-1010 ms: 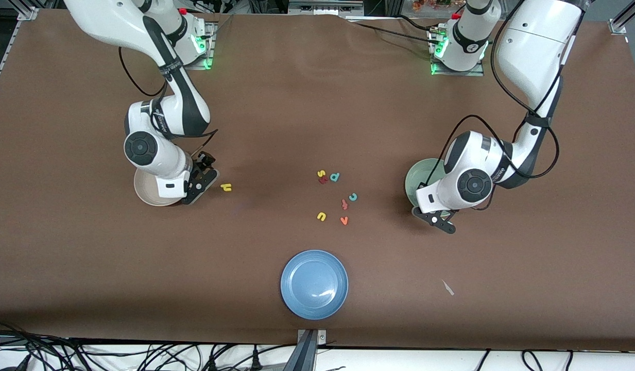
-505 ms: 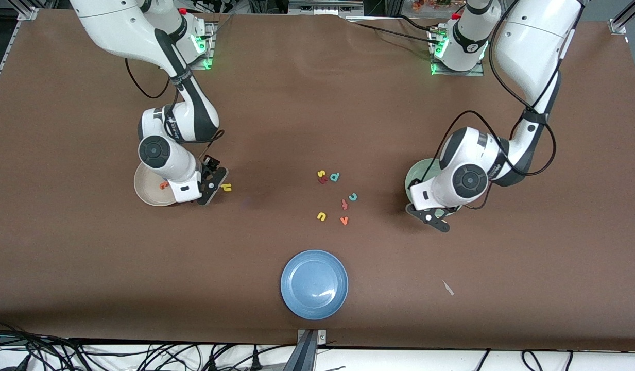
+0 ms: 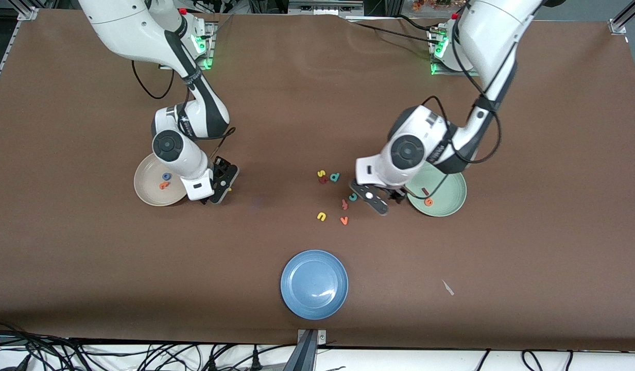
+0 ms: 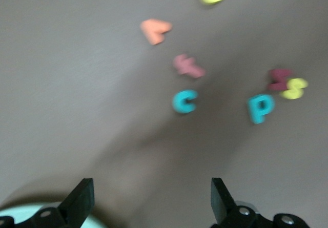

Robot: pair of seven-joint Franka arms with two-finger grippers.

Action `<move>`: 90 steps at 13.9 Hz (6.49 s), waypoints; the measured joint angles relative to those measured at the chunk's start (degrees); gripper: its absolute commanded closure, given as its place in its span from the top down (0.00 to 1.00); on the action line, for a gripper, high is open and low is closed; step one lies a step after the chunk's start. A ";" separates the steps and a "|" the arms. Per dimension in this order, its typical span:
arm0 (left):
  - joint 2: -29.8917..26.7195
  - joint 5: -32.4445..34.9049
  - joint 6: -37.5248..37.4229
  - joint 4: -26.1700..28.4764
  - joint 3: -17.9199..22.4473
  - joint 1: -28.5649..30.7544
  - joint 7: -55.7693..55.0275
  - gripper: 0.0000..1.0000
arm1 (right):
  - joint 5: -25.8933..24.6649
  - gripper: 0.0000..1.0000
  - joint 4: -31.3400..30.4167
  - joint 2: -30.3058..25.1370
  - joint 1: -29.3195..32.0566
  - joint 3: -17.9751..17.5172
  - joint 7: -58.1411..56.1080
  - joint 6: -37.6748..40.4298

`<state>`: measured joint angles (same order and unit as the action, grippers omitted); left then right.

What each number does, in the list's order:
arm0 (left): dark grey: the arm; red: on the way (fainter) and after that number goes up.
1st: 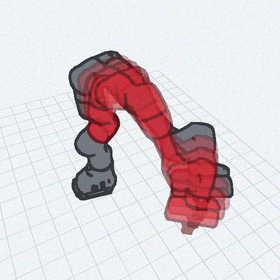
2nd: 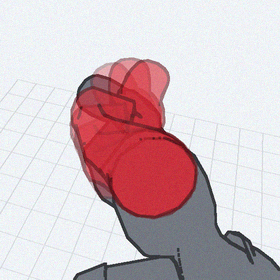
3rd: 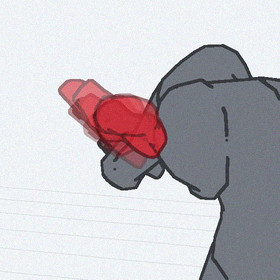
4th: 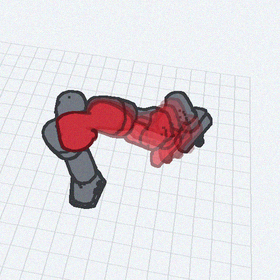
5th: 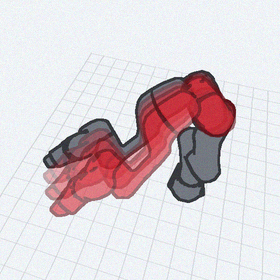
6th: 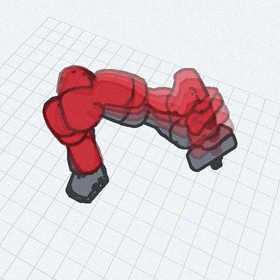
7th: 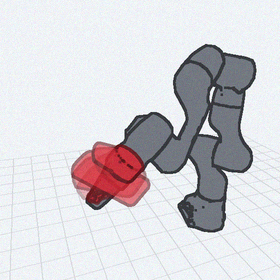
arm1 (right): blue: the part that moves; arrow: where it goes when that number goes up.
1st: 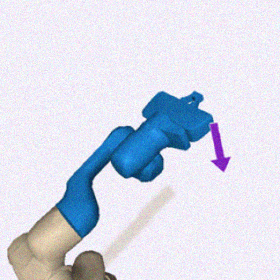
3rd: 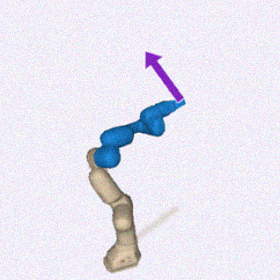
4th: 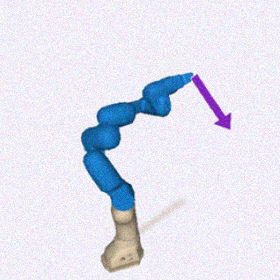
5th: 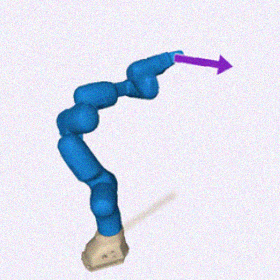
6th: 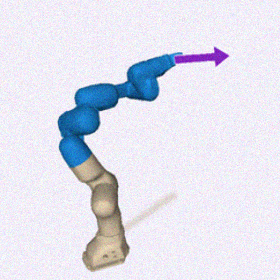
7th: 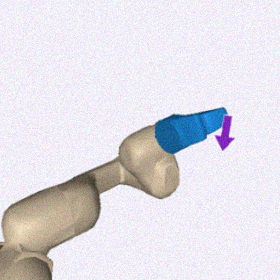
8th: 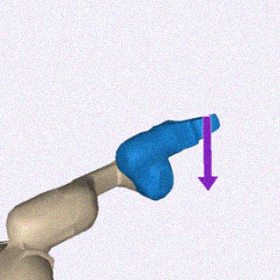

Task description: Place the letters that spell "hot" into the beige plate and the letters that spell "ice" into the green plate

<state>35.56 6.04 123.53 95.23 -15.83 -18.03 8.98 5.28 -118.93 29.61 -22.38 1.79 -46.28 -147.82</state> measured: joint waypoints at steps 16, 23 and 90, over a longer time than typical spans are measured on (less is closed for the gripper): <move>9.96 0.03 10.88 -3.37 0.16 -2.20 7.64 0.40 | 0.00 0.16 -2.01 -0.83 -0.05 -1.25 -0.33 -4.70; 9.95 0.03 10.89 -4.54 0.57 -1.24 7.64 0.03 | 0.00 0.00 -2.09 -0.84 -0.11 -1.26 -0.59 -5.16; -35.79 -6.71 -28.05 0.52 13.94 17.97 -0.44 1.00 | -8.82 1.00 20.41 -31.44 20.57 1.45 40.78 56.31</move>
<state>-0.23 -0.67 95.48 95.75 -1.89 -0.06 8.54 -3.53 -98.52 -1.83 -1.80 3.23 -5.50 -91.51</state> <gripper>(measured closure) 0.000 0.000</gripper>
